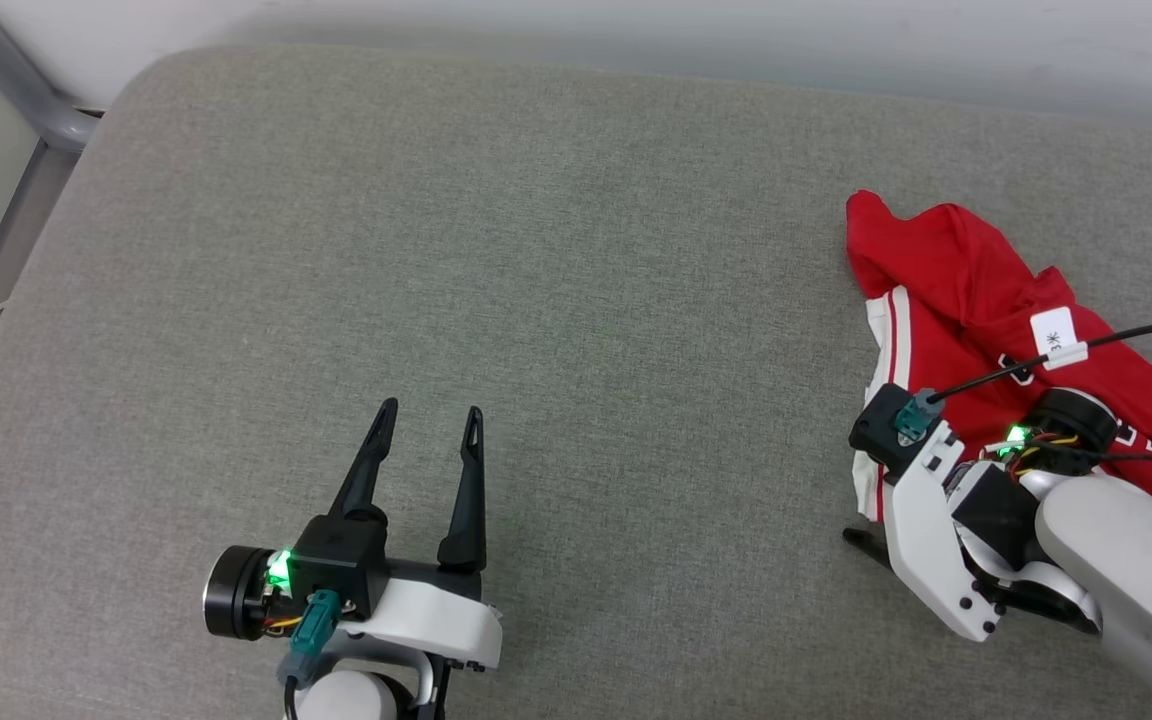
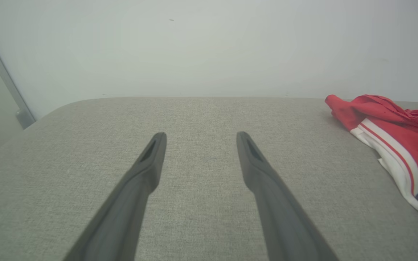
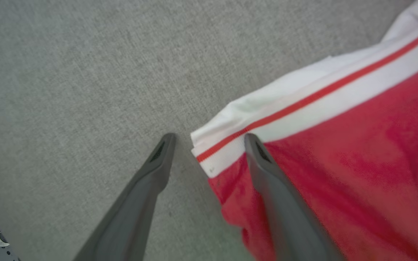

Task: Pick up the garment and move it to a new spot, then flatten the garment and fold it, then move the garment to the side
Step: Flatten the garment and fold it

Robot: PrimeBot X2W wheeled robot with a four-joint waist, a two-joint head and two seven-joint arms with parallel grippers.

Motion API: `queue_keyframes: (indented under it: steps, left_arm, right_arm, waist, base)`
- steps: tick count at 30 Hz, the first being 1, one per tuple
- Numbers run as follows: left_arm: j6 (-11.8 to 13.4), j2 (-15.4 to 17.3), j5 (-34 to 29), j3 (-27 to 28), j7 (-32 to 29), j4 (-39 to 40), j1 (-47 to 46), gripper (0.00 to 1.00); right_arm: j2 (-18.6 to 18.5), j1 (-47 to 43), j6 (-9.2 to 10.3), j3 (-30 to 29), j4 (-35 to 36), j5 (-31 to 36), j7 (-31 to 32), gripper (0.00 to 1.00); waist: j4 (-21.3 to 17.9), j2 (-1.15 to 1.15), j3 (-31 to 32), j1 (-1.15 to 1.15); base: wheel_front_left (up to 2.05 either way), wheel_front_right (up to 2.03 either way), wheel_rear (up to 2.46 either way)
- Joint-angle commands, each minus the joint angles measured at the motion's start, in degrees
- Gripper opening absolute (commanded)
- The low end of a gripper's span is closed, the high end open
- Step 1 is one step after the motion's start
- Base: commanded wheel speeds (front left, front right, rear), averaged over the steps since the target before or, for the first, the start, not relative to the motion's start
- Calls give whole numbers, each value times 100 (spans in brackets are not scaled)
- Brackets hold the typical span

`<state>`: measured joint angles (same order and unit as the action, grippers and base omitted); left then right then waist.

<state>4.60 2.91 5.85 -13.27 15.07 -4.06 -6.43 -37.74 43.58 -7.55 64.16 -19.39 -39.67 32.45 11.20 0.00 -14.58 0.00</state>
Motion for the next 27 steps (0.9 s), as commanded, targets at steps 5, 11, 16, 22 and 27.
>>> queue_keyframes:
  steps: [5,11,16,22,27]
  left_arm:
    - [51,-4,25,26,15,-29,-55,100]
    - [63,-4,-4,133,15,-45,70,100]
    - [22,-4,-28,172,15,-37,119,100]
    - [15,-3,-35,177,15,-13,139,100]
    - [42,-4,-21,191,15,16,175,100]
  right_arm:
    - [103,-63,10,411,-433,-138,-474,0]
    - [236,477,9,295,-207,-238,-1333,0]
    - [437,841,9,129,30,-317,-1790,0]
    - [1073,1357,9,-82,7,-171,-2278,0]
    - [1683,1640,10,-305,-205,-134,-2776,0]
  waist:
    - [22,0,39,0]
    - [-86,0,260,0]
    - [-140,0,401,0]
    - [-89,0,423,0]
    - [51,0,385,0]
  base:
    - [0,0,0]
    - [0,0,0]
    - [0,0,0]
    - [0,0,0]
    - [0,0,0]
